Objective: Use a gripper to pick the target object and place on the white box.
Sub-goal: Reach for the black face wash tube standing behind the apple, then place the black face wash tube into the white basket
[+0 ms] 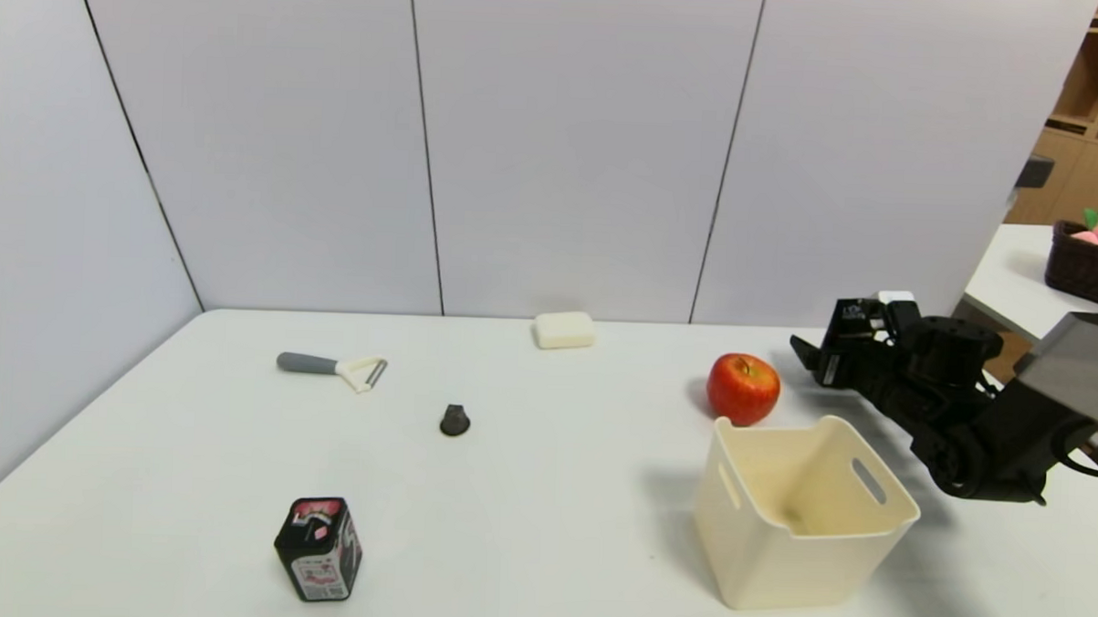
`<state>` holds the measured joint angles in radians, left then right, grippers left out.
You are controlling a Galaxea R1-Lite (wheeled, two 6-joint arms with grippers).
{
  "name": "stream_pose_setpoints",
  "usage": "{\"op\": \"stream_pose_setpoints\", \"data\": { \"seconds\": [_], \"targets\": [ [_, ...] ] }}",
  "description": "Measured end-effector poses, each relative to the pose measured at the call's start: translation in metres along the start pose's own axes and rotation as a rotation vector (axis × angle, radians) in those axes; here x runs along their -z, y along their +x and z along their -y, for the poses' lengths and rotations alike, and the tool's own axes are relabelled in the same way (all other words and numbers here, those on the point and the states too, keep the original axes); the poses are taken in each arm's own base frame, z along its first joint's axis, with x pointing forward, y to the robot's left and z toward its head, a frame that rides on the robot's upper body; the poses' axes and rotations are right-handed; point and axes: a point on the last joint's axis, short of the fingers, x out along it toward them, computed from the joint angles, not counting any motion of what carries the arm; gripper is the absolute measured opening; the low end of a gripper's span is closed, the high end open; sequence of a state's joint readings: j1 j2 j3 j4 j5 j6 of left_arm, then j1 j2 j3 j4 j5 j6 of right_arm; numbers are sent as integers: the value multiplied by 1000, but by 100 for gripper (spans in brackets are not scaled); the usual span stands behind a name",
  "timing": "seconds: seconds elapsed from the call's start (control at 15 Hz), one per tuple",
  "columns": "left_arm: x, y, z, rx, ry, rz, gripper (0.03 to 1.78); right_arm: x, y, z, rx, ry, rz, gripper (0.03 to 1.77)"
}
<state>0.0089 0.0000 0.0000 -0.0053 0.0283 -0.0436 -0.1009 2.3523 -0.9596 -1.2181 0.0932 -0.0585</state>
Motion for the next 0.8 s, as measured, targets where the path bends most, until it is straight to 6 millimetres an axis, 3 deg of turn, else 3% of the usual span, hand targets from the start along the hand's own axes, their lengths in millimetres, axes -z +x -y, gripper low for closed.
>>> {"op": "stream_pose_setpoints", "data": {
  "seconds": [0.2, 0.33, 0.47, 0.8],
  "targets": [
    [0, 0, 0, 0, 0, 0, 169, 2, 0, 0, 3, -2, -2, 108],
    [0, 0, 0, 0, 0, 0, 169, 3, 1, 1, 4, -1, -2, 87],
    [0, 0, 0, 0, 0, 0, 169, 3, 1, 2, 7, -2, -1, 78],
    [0, 0, 0, 0, 0, 0, 169, 2, 1, 4, 11, -3, 0, 78]
  ]
}}
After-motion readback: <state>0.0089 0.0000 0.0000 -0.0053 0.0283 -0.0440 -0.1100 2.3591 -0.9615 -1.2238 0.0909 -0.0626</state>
